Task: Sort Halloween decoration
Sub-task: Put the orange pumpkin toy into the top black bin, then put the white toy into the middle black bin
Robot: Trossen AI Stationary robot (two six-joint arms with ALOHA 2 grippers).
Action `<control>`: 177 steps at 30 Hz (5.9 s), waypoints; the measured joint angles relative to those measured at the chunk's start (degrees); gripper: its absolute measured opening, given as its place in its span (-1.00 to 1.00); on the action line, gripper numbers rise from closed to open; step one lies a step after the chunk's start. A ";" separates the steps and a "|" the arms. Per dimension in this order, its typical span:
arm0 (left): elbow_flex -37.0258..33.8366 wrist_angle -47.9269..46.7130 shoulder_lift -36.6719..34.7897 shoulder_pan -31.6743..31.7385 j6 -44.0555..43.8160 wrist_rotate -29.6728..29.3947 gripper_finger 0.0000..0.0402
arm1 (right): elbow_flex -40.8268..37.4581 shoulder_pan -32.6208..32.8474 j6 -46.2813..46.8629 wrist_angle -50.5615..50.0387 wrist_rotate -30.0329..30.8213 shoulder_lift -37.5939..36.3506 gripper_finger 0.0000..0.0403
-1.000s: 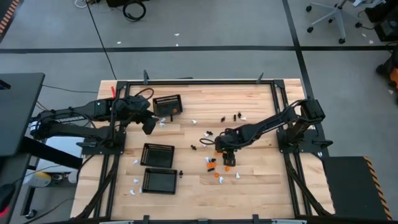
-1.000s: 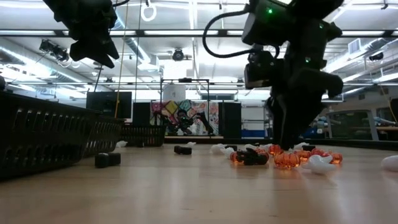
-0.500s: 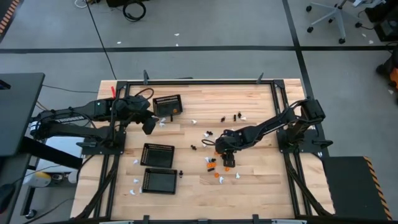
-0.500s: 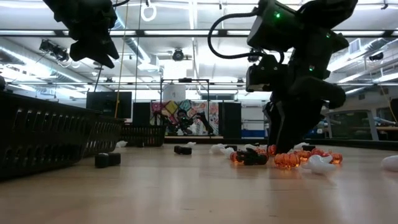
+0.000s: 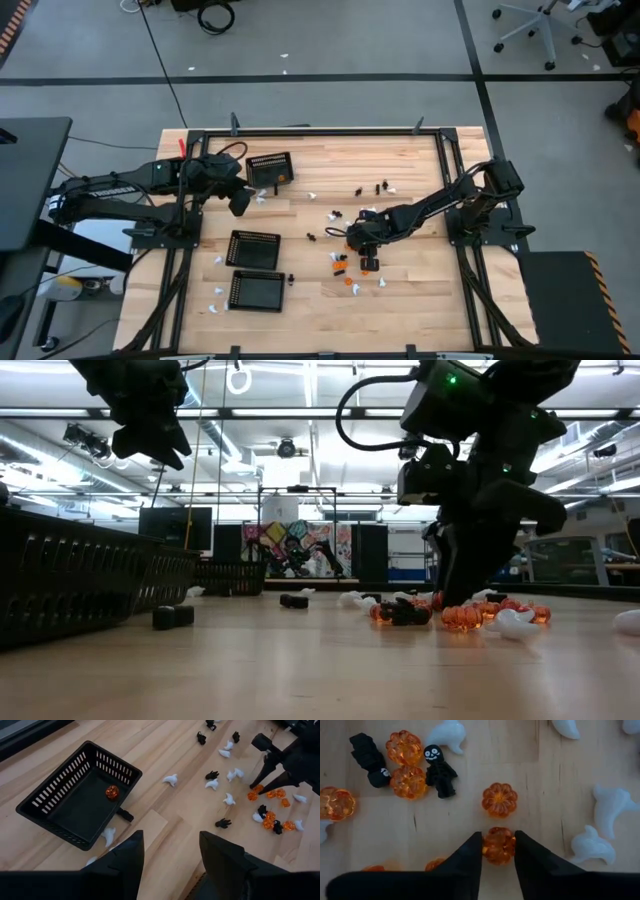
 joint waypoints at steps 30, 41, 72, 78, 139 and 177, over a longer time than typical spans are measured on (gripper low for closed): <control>0.00 0.00 0.00 0.00 0.37 -0.39 -0.01 | 6.36 -1.77 -1.43 -3.62 -0.03 0.32 -0.58; 0.00 0.02 0.00 0.00 0.90 -0.41 -0.01 | 11.76 -6.55 -7.47 -4.12 -0.06 0.21 -0.58; 0.00 0.11 -0.46 1.47 -0.29 0.54 -0.01 | 53.77 -21.99 -16.60 -2.49 -9.31 25.85 -0.58; 0.00 -4.76 -1.68 1.42 -0.42 4.19 -0.01 | 69.12 -24.40 -17.36 -8.30 -10.29 36.02 -0.58; 0.00 -4.98 -3.54 1.44 -0.13 2.84 -0.01 | 86.12 -30.98 -10.10 -23.02 -12.26 47.38 -0.20; 0.00 -5.14 -3.41 1.46 -2.05 2.43 -0.01 | 24.75 -23.27 -2.56 7.01 -4.93 11.78 -0.13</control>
